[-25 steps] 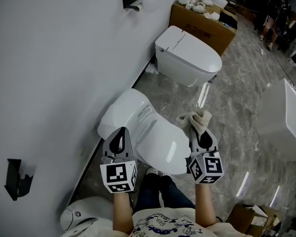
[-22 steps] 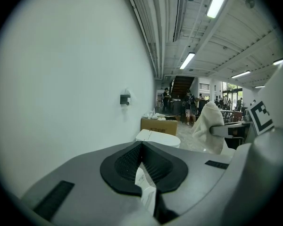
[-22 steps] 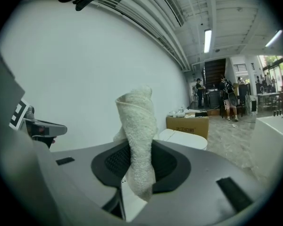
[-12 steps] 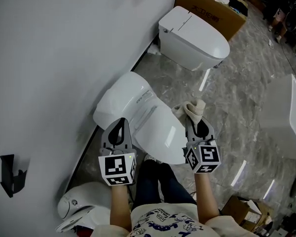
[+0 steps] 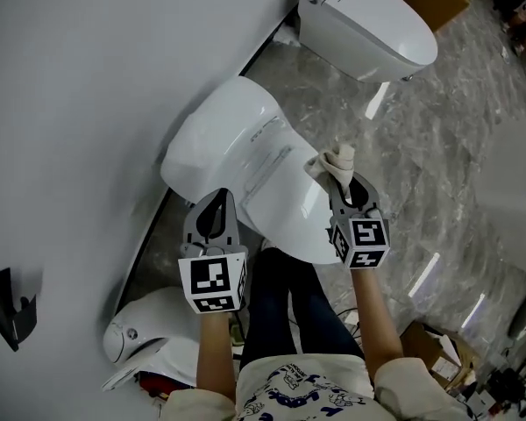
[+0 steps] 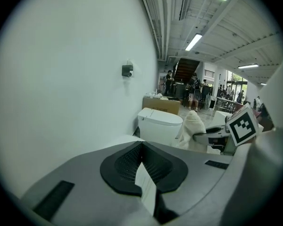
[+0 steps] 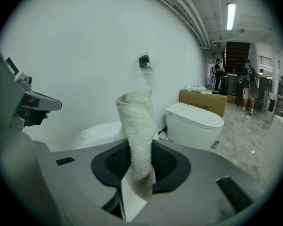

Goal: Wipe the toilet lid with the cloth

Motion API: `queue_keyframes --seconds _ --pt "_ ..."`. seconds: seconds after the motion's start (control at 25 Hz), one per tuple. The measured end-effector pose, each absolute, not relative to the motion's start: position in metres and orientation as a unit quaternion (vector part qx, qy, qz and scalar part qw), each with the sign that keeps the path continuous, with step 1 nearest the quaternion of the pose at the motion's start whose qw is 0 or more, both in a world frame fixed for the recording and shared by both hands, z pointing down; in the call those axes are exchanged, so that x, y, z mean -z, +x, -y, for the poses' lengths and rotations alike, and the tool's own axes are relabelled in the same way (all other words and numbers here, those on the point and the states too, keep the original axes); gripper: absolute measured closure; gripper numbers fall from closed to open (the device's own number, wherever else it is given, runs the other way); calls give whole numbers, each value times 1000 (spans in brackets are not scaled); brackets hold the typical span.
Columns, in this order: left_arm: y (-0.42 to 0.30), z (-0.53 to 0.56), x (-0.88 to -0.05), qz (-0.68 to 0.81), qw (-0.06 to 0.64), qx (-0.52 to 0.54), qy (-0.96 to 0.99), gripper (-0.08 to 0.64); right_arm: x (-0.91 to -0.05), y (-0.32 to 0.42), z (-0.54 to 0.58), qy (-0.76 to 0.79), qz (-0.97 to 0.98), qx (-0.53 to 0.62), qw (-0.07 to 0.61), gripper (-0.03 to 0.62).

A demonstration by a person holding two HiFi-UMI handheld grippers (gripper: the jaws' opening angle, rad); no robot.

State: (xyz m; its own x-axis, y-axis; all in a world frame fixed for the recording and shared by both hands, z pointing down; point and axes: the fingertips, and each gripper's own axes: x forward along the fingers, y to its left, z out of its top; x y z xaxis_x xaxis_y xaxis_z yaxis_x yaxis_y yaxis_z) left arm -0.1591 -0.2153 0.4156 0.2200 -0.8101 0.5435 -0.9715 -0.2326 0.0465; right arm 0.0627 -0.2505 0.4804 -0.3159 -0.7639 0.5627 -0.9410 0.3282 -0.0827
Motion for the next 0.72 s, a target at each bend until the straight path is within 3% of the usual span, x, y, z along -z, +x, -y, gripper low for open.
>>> queue_keyframes --seconds 0.72 --pt "-149 209 -536 568 236 -225 756 557 -678 18 284 458 797 -190 345 496"
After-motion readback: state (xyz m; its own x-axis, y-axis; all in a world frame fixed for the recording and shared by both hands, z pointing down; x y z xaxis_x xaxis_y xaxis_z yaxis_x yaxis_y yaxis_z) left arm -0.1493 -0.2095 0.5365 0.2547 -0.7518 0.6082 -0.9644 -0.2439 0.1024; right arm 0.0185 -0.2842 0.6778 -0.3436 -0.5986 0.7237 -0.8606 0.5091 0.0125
